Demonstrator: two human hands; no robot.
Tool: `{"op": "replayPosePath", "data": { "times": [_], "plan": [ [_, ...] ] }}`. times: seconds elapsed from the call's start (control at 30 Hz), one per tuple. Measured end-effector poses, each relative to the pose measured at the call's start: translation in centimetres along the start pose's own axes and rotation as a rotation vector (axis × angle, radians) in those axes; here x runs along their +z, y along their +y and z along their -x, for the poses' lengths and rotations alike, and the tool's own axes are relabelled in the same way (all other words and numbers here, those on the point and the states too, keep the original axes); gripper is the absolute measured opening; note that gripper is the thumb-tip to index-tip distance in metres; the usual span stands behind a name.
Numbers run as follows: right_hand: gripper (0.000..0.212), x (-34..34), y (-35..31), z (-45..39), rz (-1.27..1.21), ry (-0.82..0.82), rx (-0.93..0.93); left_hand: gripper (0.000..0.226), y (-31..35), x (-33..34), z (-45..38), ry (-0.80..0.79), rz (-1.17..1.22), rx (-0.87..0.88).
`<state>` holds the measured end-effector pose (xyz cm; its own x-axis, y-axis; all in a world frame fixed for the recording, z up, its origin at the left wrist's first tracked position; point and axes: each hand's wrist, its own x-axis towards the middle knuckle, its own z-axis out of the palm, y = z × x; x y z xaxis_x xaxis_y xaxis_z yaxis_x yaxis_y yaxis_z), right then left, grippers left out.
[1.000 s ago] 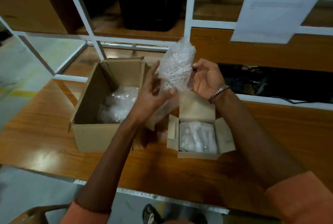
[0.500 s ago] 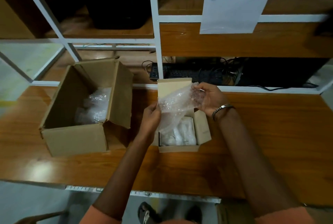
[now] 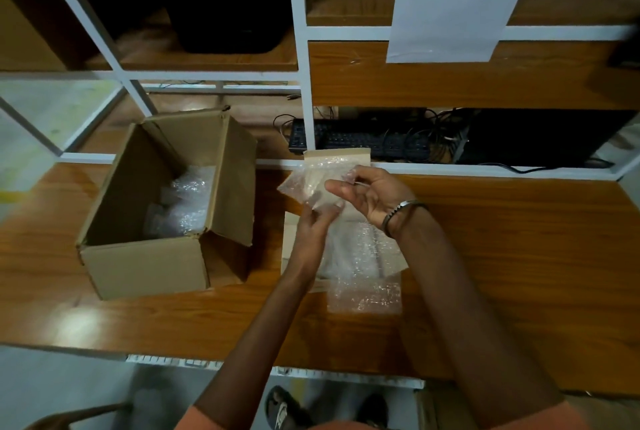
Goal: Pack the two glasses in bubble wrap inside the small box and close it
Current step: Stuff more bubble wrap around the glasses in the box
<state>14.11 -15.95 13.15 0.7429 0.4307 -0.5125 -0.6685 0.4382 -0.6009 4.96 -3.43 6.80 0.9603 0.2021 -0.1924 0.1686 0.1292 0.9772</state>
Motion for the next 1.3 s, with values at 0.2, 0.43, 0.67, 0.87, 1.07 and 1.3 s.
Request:
{"op": "replayPosePath", "data": {
  "times": [0.2,0.43,0.67,0.87,1.07,1.3],
  "plan": [
    [0.026,0.0,-2.2,0.3,-0.075,-0.094,-0.005,0.027,0.7,-2.3,-1.5,0.17,-0.035,0.134],
    [0.047,-2.4,-1.9,-2.3,0.243,0.132,-0.203,0.037,2.2,-3.5,-2.5,0.06,-0.013,0.044],
    [0.098,-5.3,2.8,-2.5,0.702,0.044,-0.036,0.034,2.3,-4.7,-3.5,0.087,0.154,-0.119],
    [0.043,-5.5,2.9,-2.7,0.642,0.011,-0.007,0.061,3.1,-5.8,-4.6,0.03,0.313,-0.138],
    [0.039,-5.7,1.7,-2.7,0.457,0.066,-0.143,0.071,1.5,-5.8,-3.5,-0.157,-0.004,-0.23],
    [0.05,-5.3,0.0,-1.9,0.654,0.171,-0.247,0.022,1.0,-5.7,-2.9,0.024,-0.043,0.027]
  ]
}}
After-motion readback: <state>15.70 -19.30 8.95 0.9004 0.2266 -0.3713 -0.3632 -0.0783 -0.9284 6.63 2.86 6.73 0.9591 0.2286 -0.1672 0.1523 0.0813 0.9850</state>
